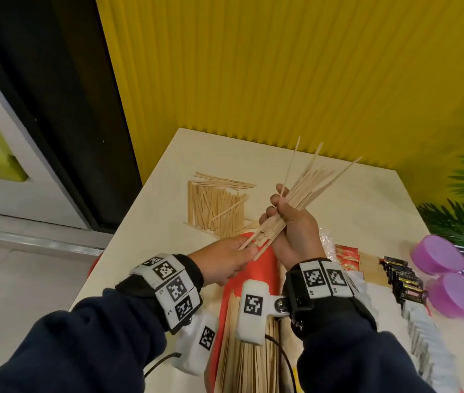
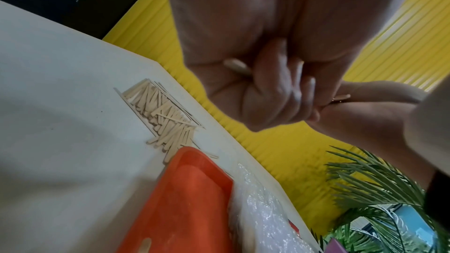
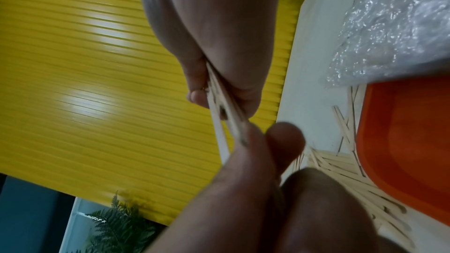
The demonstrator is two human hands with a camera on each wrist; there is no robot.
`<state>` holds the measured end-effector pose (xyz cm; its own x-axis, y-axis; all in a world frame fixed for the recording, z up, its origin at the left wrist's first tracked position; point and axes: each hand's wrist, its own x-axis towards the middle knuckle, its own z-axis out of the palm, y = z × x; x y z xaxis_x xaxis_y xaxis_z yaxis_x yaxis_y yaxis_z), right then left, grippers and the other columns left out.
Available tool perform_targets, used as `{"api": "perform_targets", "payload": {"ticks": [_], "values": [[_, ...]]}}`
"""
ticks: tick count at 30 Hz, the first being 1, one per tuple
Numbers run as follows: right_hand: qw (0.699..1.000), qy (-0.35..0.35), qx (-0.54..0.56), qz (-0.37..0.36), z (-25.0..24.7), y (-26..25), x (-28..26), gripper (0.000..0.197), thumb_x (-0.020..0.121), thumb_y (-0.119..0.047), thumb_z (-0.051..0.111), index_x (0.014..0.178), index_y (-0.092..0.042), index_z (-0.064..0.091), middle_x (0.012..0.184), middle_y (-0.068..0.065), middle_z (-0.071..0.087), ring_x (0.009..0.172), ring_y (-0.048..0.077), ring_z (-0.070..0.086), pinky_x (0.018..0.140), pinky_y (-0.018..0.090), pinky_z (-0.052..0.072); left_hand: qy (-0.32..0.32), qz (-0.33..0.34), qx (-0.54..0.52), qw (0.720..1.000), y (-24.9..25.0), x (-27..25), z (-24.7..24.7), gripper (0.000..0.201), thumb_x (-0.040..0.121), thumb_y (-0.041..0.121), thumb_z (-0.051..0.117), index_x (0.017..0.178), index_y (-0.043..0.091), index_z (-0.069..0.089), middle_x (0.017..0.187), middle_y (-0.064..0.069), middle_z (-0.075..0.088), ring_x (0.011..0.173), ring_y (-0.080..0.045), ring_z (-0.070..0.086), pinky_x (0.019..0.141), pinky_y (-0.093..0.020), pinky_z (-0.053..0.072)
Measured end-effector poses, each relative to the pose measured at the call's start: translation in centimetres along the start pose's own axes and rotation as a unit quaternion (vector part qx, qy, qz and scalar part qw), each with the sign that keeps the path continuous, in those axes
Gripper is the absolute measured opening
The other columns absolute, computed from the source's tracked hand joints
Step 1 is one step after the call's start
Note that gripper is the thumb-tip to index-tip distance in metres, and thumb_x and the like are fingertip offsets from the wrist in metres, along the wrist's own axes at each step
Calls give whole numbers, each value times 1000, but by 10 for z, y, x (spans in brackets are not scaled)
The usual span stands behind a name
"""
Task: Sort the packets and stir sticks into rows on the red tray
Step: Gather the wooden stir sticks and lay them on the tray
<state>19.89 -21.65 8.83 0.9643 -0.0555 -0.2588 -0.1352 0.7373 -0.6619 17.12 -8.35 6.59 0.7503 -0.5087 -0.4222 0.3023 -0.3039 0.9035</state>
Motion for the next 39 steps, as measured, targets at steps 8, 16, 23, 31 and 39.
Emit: {"api": "perform_targets", "payload": {"ticks": [8, 16, 23, 31, 39], "values": [[998, 47, -33, -22, 2, 11, -4, 17, 94, -5, 44, 80, -15, 46, 55, -2, 40, 42, 8, 41, 50, 23, 42, 11, 35, 15, 999, -5, 0, 2, 22, 89, 11, 60, 76, 22, 46, 55, 7, 33, 35, 0, 30, 37, -14, 25], [964, 34, -230, -126, 10, 35, 4, 18, 97, -24, 46, 81, -18, 44, 58, -6, 40, 44, 5, 40, 51, 24, 40, 56, 24, 23, 998, -23, -1, -12, 29, 65, 17, 70, 89, 21, 53, 78, -1, 55, 69, -15, 51, 66, -30, 46], [906, -33, -395, -148, 25, 82, -6, 26, 88, -36, 57, 73, -18, 46, 60, -7, 44, 51, 1, 42, 52, 11, 36, 213, -67, 127, 966, -71, -9, -32, 66, 69, 15, 80, 126, 17, 46, 117, 0, 46, 102, -12, 45, 86, -22, 36], [910, -70, -390, -123, 30, 118, -9, 13, 91, -21, 58, 82, -29, 53, 73, -12, 55, 67, -4, 53, 67, 13, 43, 187, 92, -89, 974, -54, -33, -56, 73, 53, 16, 59, 123, 30, 42, 133, 7, 45, 129, -8, 37, 105, -28, 29], [930, -89, -351, -61, 45, 129, -12, 30, 94, -6, 42, 74, -28, 47, 72, -7, 49, 67, 2, 47, 67, 15, 40, 236, 146, -5, 961, -8, -35, -64, 34, 86, 5, 61, 113, 26, 55, 103, 12, 59, 92, 5, 58, 81, -10, 48]]}}
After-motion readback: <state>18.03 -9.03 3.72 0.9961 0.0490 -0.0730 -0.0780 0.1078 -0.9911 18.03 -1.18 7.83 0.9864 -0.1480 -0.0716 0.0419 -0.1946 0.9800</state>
